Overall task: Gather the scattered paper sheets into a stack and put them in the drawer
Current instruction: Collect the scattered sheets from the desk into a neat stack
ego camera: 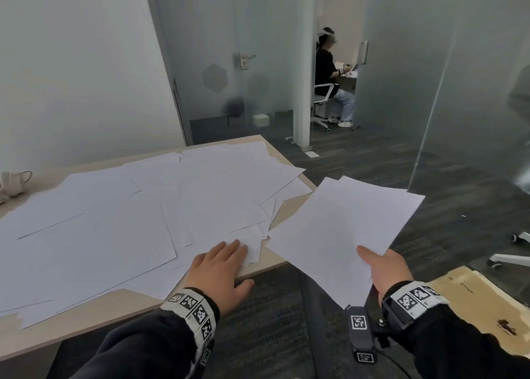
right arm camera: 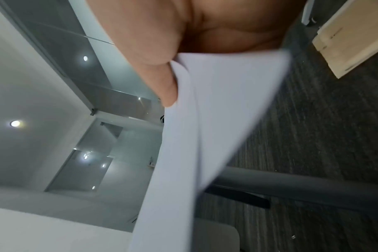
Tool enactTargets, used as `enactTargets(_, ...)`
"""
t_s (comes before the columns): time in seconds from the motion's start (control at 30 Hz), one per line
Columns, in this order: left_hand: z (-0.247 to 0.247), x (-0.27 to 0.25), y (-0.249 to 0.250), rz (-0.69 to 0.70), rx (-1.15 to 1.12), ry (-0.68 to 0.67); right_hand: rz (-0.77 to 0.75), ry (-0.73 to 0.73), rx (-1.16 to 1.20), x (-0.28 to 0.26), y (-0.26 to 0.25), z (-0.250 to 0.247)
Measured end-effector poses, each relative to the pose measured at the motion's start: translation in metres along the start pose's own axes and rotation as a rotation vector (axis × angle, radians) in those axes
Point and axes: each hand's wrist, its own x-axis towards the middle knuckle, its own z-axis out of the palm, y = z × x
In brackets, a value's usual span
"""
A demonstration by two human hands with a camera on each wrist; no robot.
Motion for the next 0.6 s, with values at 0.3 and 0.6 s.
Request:
enactTargets(0.3, -0.002, -0.009, -0.005, 0.028, -0.064, 0.109, 0.034, 0.013, 0.048, 0.000, -0.010, -0.002)
enactTargets(0.6, -0.008, -0.003, -0.022, -0.124, -0.095, -0.002, 0.070, -0.118, 0.012, 0.007, -0.009, -0.001)
